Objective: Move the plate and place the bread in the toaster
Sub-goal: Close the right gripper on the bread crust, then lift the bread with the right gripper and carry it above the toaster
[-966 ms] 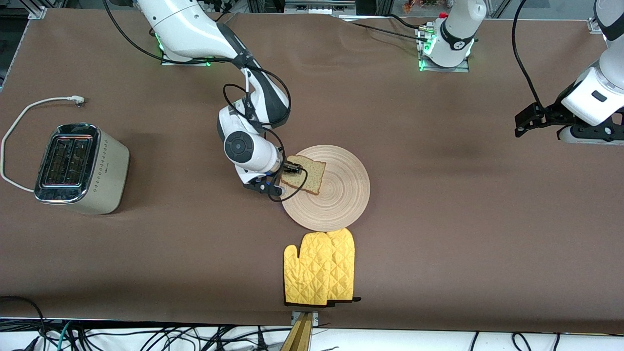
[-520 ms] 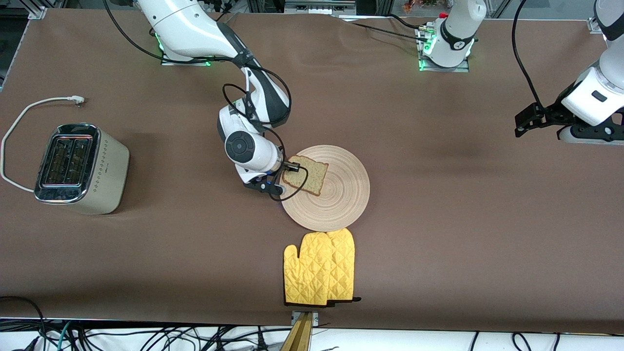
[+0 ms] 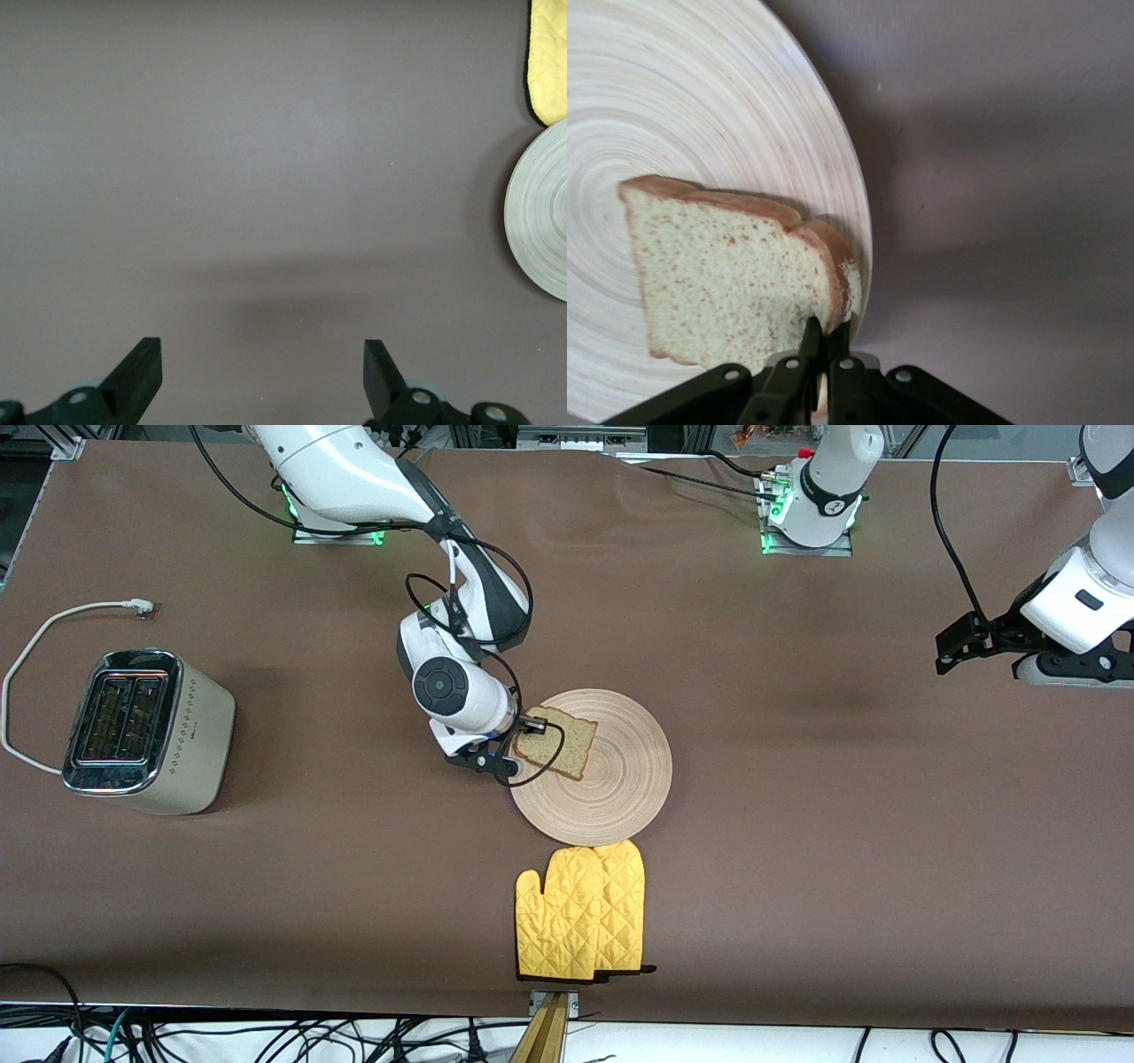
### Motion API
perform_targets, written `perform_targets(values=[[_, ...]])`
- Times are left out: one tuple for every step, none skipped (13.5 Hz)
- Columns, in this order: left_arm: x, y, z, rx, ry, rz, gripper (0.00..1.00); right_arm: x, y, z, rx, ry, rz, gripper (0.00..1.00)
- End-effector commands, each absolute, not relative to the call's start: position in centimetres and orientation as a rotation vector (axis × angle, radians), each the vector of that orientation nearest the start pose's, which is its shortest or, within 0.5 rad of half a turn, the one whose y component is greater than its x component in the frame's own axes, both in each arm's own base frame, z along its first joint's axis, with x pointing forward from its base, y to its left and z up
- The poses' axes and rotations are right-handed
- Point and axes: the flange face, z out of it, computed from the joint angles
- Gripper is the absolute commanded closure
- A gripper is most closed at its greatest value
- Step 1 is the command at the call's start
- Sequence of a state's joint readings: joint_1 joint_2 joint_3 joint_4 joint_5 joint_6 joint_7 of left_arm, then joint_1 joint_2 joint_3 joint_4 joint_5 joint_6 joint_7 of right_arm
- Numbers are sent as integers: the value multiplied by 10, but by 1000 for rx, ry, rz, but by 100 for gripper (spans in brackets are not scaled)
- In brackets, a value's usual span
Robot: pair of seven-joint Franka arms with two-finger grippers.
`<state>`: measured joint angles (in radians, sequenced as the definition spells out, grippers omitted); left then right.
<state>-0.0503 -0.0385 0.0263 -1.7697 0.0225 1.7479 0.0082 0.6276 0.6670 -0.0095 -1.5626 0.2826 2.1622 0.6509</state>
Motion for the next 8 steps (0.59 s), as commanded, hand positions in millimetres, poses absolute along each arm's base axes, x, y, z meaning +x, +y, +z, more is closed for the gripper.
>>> perform_targets(values=[[553, -9, 573, -3105, 61, -34, 0, 567, 402, 309, -3017, 242, 259, 100], [553, -9, 573, -3105, 61, -34, 0, 573, 390, 329, -3034, 252, 256, 100], [553, -9, 573, -3105, 61, -34, 0, 577, 382, 354, -3057, 239, 244, 100], [553, -8, 573, -3104, 59, -34, 0, 579, 369, 371, -3098, 226, 254, 100], [553, -9, 573, -3105, 61, -34, 0, 581, 357, 394, -3138, 177, 265, 100], [553, -9, 572, -3105, 61, -31, 0, 583, 345, 410, -3171, 140, 294, 100], [553, -9, 573, -3105, 61, -34, 0, 587, 326, 432, -3187, 141, 316, 100], [553, -8, 572, -3104, 59, -31, 0, 590, 304, 449, -3198, 135, 345, 100]])
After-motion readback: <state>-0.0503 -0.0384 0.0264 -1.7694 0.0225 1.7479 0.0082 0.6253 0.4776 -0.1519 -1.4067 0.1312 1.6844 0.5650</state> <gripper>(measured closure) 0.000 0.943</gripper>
